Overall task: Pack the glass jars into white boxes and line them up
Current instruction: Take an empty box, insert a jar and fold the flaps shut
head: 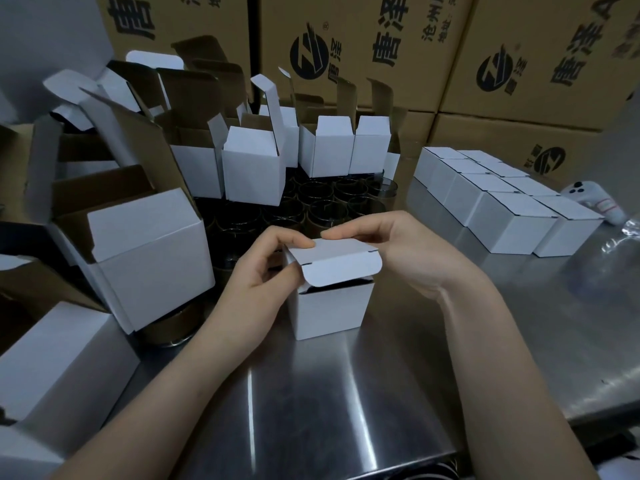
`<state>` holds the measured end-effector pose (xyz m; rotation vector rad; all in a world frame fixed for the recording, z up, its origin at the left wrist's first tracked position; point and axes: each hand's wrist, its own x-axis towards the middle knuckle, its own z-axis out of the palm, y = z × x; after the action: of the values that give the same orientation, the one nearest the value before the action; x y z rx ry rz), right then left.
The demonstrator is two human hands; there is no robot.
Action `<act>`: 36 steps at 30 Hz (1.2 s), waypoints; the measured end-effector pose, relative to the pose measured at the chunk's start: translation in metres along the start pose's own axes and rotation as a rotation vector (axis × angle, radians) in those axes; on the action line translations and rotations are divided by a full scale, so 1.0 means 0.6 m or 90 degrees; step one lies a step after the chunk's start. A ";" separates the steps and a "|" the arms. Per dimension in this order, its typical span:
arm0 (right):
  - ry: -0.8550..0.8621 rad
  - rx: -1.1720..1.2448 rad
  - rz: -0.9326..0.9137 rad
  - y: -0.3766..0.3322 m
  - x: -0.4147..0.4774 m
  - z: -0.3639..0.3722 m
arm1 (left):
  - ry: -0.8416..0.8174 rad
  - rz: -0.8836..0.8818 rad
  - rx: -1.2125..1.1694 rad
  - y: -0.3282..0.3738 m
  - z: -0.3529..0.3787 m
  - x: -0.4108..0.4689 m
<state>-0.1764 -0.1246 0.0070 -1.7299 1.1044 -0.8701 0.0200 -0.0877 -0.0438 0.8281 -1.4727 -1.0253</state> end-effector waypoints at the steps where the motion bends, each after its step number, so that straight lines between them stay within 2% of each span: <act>1: -0.009 0.005 0.007 0.000 -0.002 -0.002 | 0.001 0.002 -0.002 0.000 0.000 0.000; 6: -0.055 0.019 0.032 -0.005 -0.011 -0.009 | 0.006 -0.001 0.003 0.001 0.002 0.000; 15: -0.065 0.077 0.081 -0.010 -0.012 -0.007 | 0.038 -0.033 -0.020 0.001 0.000 0.002; 19: -0.101 -0.010 0.061 -0.003 -0.016 -0.015 | 0.034 -0.056 -0.020 -0.004 -0.005 0.004; 22: -0.110 -0.009 0.056 -0.002 -0.017 -0.018 | 0.018 -0.061 -0.023 -0.002 -0.005 0.001; 25: -0.113 0.025 0.056 -0.001 -0.017 -0.019 | -0.045 -0.042 0.024 0.000 -0.006 -0.011; 27: -0.112 0.027 0.048 0.001 -0.017 -0.018 | -0.074 -0.072 0.044 -0.001 -0.006 -0.017; 31: -0.117 0.015 0.044 0.000 -0.017 -0.018 | -0.067 -0.085 0.132 -0.005 -0.002 -0.017; 36: -0.128 0.014 0.036 0.000 -0.016 -0.018 | -0.070 -0.013 0.199 -0.008 -0.003 -0.014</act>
<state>-0.1893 -0.1189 0.0096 -1.7185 1.0013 -0.6544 0.0228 -0.0821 -0.0513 1.0220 -1.7497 -0.8775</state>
